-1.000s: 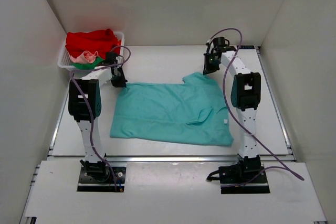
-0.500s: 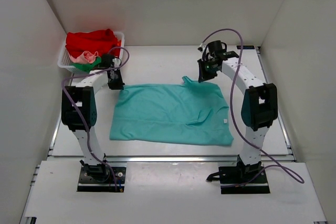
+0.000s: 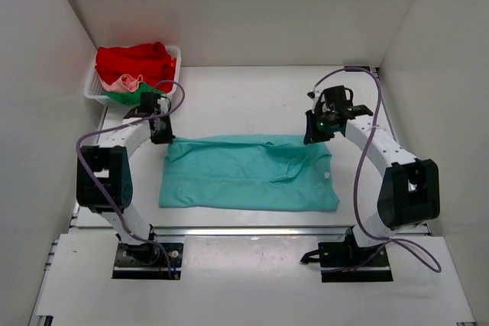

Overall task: Fold and stack the t-shirts
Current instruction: Fold the other side of the tshirt into a rectangle, then rotate the tshirt 90 degrees, then grab the bottom of the folded rectangular tshirt with both arms

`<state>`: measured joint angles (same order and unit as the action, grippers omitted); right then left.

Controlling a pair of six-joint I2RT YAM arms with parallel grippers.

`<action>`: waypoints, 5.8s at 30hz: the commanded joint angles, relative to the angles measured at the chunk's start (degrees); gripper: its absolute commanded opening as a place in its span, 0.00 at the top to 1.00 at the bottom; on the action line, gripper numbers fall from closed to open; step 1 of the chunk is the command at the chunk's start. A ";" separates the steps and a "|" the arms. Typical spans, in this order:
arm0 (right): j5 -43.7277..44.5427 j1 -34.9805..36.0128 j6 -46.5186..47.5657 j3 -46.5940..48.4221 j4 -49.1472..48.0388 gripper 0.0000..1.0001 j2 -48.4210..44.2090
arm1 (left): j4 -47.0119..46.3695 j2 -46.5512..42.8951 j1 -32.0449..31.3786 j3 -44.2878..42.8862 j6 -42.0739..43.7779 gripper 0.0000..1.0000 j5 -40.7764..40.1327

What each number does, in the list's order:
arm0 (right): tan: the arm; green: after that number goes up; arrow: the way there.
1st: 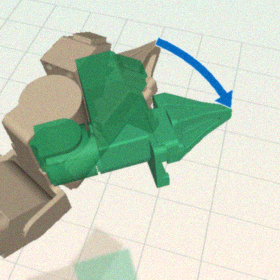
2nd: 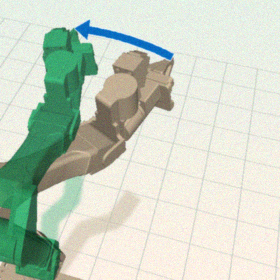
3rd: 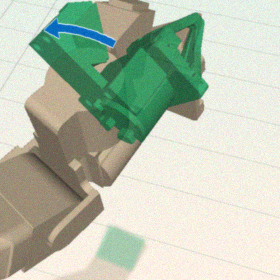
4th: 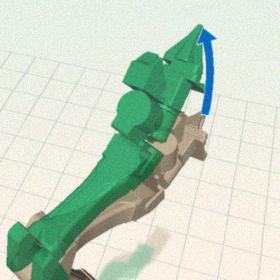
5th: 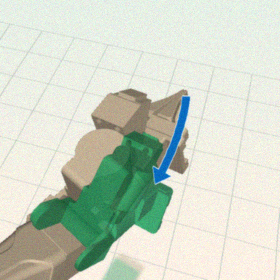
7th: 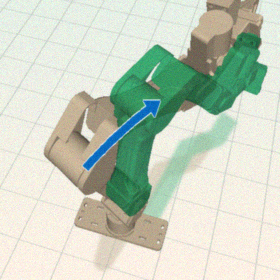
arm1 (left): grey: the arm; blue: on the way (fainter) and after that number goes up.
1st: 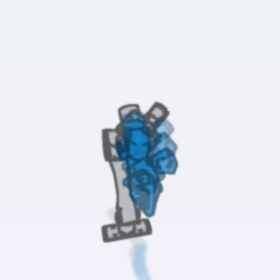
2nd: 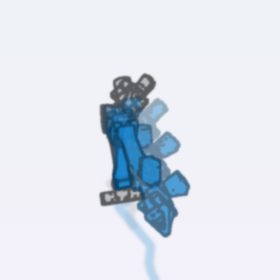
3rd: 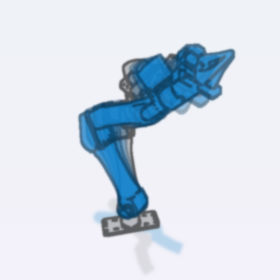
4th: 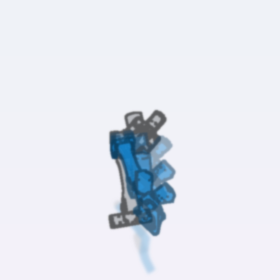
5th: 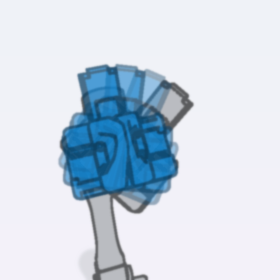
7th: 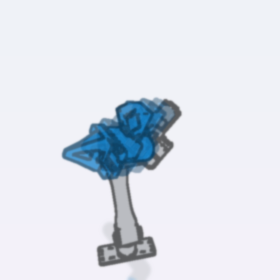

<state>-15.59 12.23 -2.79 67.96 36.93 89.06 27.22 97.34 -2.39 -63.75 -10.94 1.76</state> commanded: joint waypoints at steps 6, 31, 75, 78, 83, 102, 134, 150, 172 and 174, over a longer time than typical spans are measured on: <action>-2.42 -0.10 -2.13 -7.48 -2.91 1.00 -10.03 | -8.04 -13.13 -1.29 11.17 3.38 1.00 -7.29; -2.78 3.94 -7.23 -19.89 -0.54 1.00 -23.48 | -16.76 -43.27 -5.51 32.18 8.55 1.00 -9.14; -7.71 10.63 -18.49 -29.74 9.83 0.83 -33.94 | -16.41 -49.36 -6.57 34.23 6.63 0.37 -16.78; -5.68 9.14 -17.87 -27.19 11.06 0.69 -34.12 | -14.40 -47.08 -6.31 29.93 7.60 0.50 -17.49; -2.34 6.58 -17.08 -23.76 10.54 0.63 -31.76 | -12.19 -43.30 -8.15 25.17 7.51 0.53 -9.43; 4.25 4.38 -25.96 -23.00 -9.85 0.67 -1.55 | -4.38 -7.08 -22.56 15.14 -7.60 0.78 -0.88; -3.74 24.40 -21.98 -4.92 -15.56 1.00 -1.77 | 7.24 15.93 -21.51 -27.82 -13.23 0.90 23.47; -5.42 31.64 -22.89 -12.07 -13.47 1.00 12.10 | 15.66 39.85 -20.73 -54.27 -15.86 0.95 17.76; 8.66 19.14 -5.03 13.86 6.57 0.75 18.09 | 6.53 47.96 -17.03 -84.44 -30.20 0.94 29.61; 7.78 20.55 -7.66 11.51 5.79 0.72 13.80 | 6.88 42.42 -17.73 -79.55 -28.71 0.89 28.92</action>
<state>-8.05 30.20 -9.10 79.66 41.43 109.51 37.39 151.85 -18.65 -144.40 -40.23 26.65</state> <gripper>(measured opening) 0.272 0.118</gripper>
